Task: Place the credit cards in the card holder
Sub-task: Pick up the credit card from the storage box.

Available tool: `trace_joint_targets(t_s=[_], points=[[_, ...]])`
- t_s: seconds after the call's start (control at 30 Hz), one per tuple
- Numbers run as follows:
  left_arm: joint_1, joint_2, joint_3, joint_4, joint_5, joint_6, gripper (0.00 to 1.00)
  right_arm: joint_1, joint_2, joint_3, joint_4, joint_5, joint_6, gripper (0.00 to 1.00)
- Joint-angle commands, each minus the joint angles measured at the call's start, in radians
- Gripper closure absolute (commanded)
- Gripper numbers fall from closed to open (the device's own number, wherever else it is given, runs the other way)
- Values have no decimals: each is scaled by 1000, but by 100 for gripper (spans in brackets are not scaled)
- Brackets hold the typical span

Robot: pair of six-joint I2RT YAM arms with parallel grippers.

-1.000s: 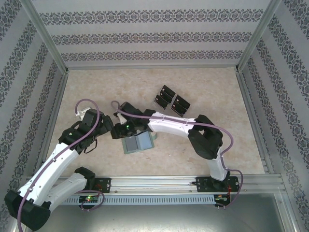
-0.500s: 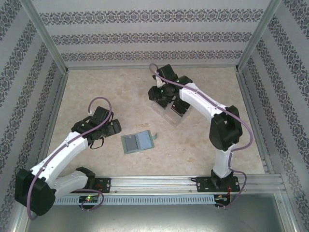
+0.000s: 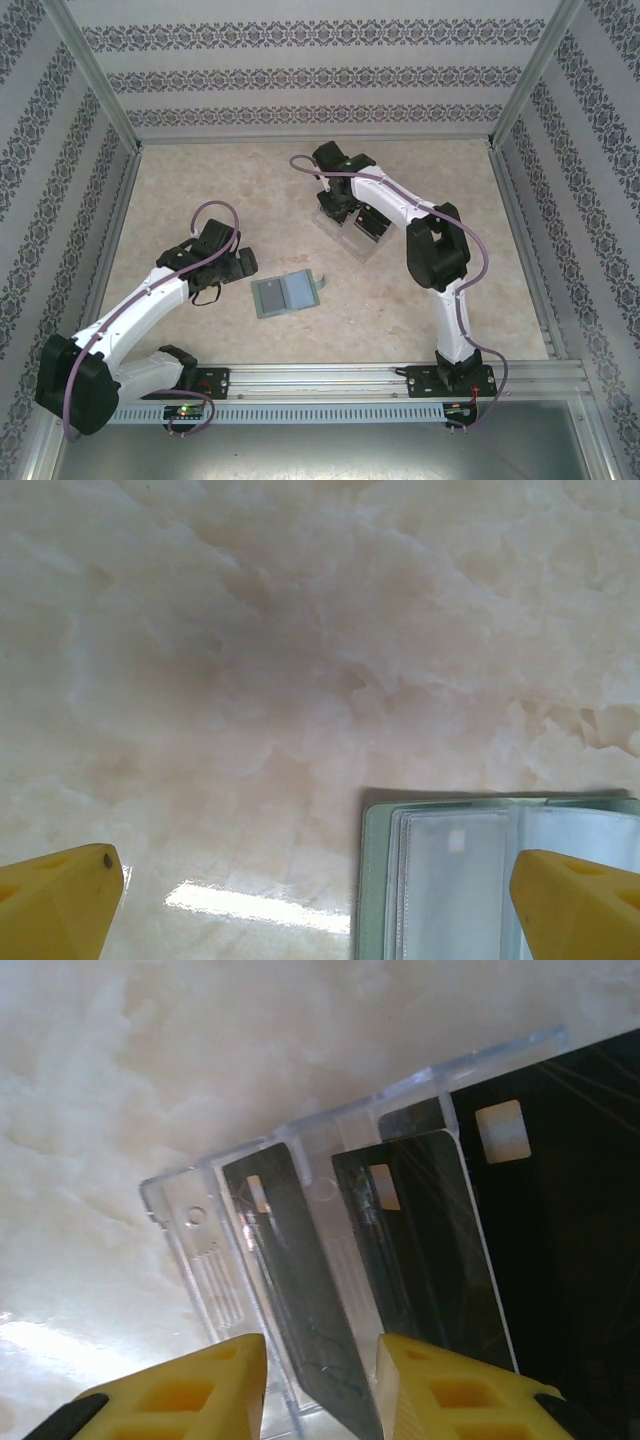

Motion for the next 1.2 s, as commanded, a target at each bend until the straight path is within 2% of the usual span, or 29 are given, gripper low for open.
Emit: trace_joint_targets(t_s=[0.0,0.5,0.7,0.87,1.0,1.17], points=[[-16,11,-14,23,3,14,0,13,10,32,-28,64,-36,64],[-24,16,-13,26,-6,13,0,13,66,83,-57,21,-39,69],[-24,13,-13,30,-9,13,0,12,64,81,-58,4,-38,84],[-23,15,-12,29,-11,15,0,13,57,86,-63,-5,-43,89],[-24,18,-11,29,-9,18,0,6,56,113,-81,-45,-44,99],[-24,25,-4,23,-14,28,0,1,38,155,-100,-101,-34,100]])
